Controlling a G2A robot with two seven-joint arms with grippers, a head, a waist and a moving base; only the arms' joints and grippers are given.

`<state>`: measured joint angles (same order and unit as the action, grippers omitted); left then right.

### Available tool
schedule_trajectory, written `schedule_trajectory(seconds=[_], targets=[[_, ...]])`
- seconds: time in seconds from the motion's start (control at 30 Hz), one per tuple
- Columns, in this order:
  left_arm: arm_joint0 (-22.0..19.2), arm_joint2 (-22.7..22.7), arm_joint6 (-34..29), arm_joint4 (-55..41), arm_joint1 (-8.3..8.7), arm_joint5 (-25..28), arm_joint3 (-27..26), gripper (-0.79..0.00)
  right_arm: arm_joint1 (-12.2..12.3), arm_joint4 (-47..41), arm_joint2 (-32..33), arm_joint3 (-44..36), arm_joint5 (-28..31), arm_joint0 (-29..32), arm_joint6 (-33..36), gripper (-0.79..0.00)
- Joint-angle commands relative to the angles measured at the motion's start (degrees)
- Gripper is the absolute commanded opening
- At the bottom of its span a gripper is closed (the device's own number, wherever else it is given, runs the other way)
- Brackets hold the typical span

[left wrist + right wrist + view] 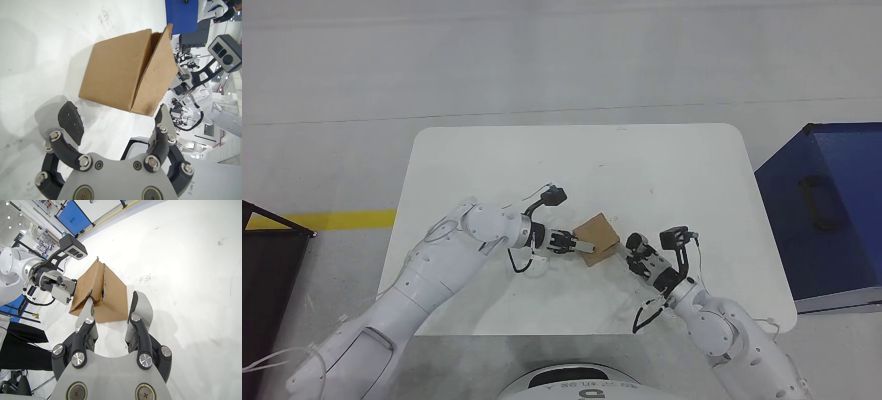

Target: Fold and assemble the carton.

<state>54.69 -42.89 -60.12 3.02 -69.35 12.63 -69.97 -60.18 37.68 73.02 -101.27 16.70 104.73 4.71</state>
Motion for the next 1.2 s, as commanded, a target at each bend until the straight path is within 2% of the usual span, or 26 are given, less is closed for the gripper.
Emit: schedule_trajectory(seconds=[0.0,0.57,0.7,0.73,1.17], targets=[[-0.3,0.0,-0.1,-0.1,-0.07,0.0,0.2,0.0,0.0,-0.5,0.2,0.5,0.1,-0.3,0.0,-0.4],[-1.5,0.2,-0.4,0.2,-0.44,0.1,1.2,0.0,-0.3,-2.7,2.2,1.1,0.9,0.3,-1.5,-0.403],[-1.6,0.2,-0.4,0.1,-0.5,0.2,1.5,0.0,-0.3,-2.4,2.3,0.7,1.7,0.5,-0.3,-0.394],[-1.6,0.2,-0.4,0.2,-0.51,0.2,1.6,0.0,-0.3,-2.3,2.1,0.6,2.2,0.5,0.9,-0.369],[-1.4,0.9,-0.9,0.9,-0.7,0.3,1.4,0.0,-1.0,-3.8,-0.2,3.6,2.2,-4.8,2.5,-0.357]])
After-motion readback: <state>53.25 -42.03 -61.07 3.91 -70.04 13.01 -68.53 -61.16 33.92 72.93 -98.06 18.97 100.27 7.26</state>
